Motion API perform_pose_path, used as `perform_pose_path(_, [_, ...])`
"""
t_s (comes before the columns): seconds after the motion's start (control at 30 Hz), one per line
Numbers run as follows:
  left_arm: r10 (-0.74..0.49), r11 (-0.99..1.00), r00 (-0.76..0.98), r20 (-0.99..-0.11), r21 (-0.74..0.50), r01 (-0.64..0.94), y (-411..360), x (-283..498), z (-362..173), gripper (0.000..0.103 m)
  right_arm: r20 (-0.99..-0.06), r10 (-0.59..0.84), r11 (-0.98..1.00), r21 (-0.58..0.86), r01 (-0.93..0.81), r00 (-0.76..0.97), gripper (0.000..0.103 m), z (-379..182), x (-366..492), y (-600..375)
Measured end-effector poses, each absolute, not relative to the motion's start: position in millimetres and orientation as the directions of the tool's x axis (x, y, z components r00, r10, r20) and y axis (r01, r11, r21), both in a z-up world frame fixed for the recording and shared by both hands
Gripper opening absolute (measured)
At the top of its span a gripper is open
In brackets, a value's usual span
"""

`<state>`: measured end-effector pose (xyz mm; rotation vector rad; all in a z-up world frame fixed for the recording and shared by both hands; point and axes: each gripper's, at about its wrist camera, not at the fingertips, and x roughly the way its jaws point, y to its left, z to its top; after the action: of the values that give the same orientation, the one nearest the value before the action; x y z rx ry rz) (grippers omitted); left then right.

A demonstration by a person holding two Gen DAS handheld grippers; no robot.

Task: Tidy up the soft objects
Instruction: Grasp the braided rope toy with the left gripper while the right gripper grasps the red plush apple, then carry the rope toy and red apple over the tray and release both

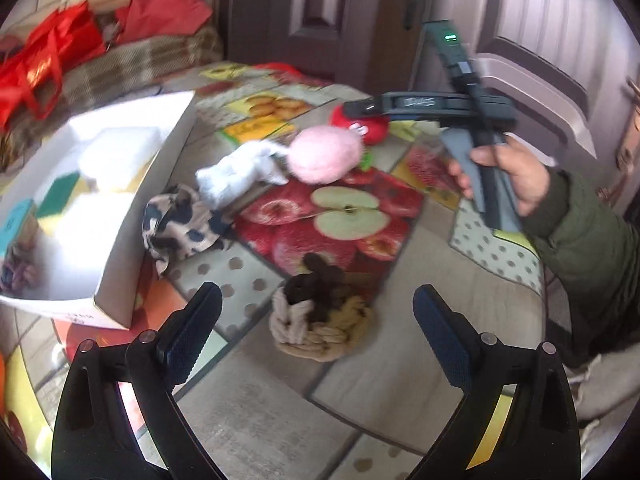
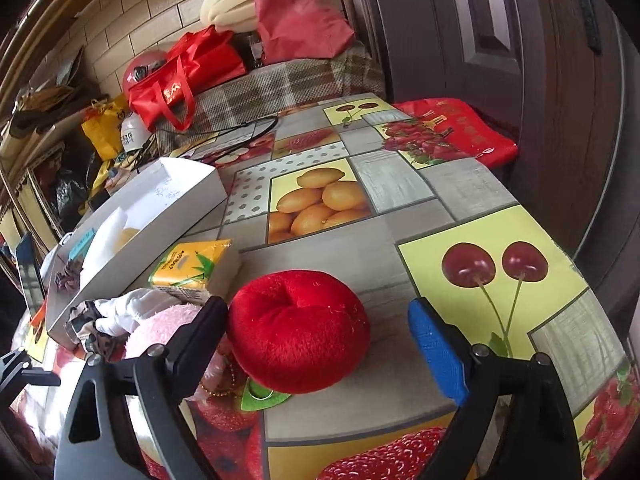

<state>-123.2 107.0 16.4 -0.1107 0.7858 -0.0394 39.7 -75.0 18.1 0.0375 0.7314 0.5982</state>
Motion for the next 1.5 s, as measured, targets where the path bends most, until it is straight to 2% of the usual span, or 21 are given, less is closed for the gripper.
perform_pose_path(0.13, [-0.097,0.994,0.666,-0.74,-0.105,0.028,100.1,-108.8,8.6,0.097,-0.614,0.531,0.83,0.241,-0.502,0.584,0.092,18.3,41.8,-75.5])
perform_pose_path(0.23, [-0.058,0.998,0.629,-0.775,-0.037,0.047,86.4,-97.7,0.9,0.078,-0.639,0.536,0.82,0.242,-0.518,0.551,0.092,16.1,44.8,-68.5])
perform_pose_path(0.27, [-0.05,0.998,0.629,-0.776,-0.018,0.058,82.9,-96.3,0.9,0.061,-0.651,0.535,0.817,0.237,-0.525,0.538,0.091,14.8,46.7,-64.0])
perform_pose_path(0.3, [-0.039,0.998,0.631,-0.775,0.0,0.062,80.5,-95.8,1.6,0.054,-0.674,0.527,0.815,0.228,-0.533,0.518,0.091,12.0,48.4,-59.1])
perform_pose_path(0.33, [-0.04,0.998,0.636,-0.771,0.006,0.07,79.3,-96.0,2.0,0.046,-0.69,0.513,0.821,0.218,-0.528,0.512,0.086,9.6,50.0,-56.0])
perform_pose_path(0.37, [-0.038,0.997,0.64,-0.767,0.012,0.073,78.5,-97.8,2.7,0.041,-0.694,0.517,0.818,0.229,-0.527,0.502,0.064,8.6,50.9,-57.2])
perform_pose_path(0.43, [-0.029,0.998,0.653,-0.756,0.017,0.065,79.3,-100.9,4.3,0.036,-0.675,0.539,0.817,0.271,-0.509,0.504,0.062,8.8,51.5,-65.7])
perform_pose_path(0.5, [-0.026,0.999,0.692,-0.722,0.013,0.052,81.1,-106.8,10.2,0.028,-0.624,0.559,0.821,0.325,-0.469,0.546,0.062,13.3,50.0,-84.2])
perform_pose_path(0.6, [0.032,0.998,0.801,-0.598,0.057,0.002,84.0,-131.0,28.8,0.028,-0.519,0.582,0.812,0.401,-0.423,0.626,0.061,22.3,39.7,-113.2])
perform_pose_path(0.7, [0.155,0.983,0.873,-0.463,0.162,-0.089,89.8,-157.0,41.1,0.027,-0.423,0.6,0.795,0.411,-0.447,0.679,0.062,34.8,20.7,-125.5])
perform_pose_path(0.77, [0.192,0.979,0.887,-0.419,0.141,-0.146,105.4,-166.9,45.5,0.018,-0.381,0.604,0.794,0.362,-0.489,0.7,0.062,44.6,2.9,-120.9])
perform_pose_path(0.87, [0.223,0.975,0.895,-0.386,0.068,-0.214,132.1,-175.0,49.6,0.016,-0.344,0.631,0.776,0.298,-0.556,0.695,0.062,54.5,-17.7,-102.9])
perform_pose_path(1.0, [0.192,0.978,0.903,-0.383,-0.002,-0.209,143.6,-180.3,49.2,0.016,-0.368,0.672,0.739,0.273,-0.616,0.643,0.062,53.3,-25.7,-72.1])
perform_pose_path(1.1, [0.057,0.995,0.881,-0.47,-0.048,-0.09,137.4,-175.7,41.6,0.018,-0.38,0.672,0.737,0.259,-0.624,0.636,0.062,51.1,-26.7,-61.6])
perform_pose_path(1.13, [0.026,0.997,0.858,-0.513,-0.049,-0.059,131.4,-169.9,37.7,0.022,-0.384,0.667,0.741,0.256,-0.621,0.638,0.062,50.7,-25.3,-60.1])
perform_pose_path(1.2, [0.058,0.998,0.827,-0.56,0.008,-0.065,117.3,-165.7,32.9,0.047,-0.383,0.668,0.741,0.266,-0.616,0.638,0.062,49.5,-25.7,-62.2])
perform_pose_path(1.23, [0.082,0.996,0.818,-0.569,0.033,-0.077,113.6,-163.5,31.7,0.076,-0.383,0.669,0.741,0.274,-0.613,0.637,0.062,48.7,-26.4,-64.5])
perform_pose_path(1.27, [0.102,0.995,0.802,-0.588,0.049,-0.09,111.7,-159.3,29.1,0.09,-0.386,0.669,0.741,0.285,-0.608,0.635,0.062,47.7,-24.7,-66.0])
perform_pose_path(1.5, [0.088,0.996,0.631,-0.771,0.077,-0.046,106.4,-118.5,-5.4,0.09,-0.388,0.675,0.737,0.321,-0.595,0.627,0.062,44.2,-20.9,-72.2])
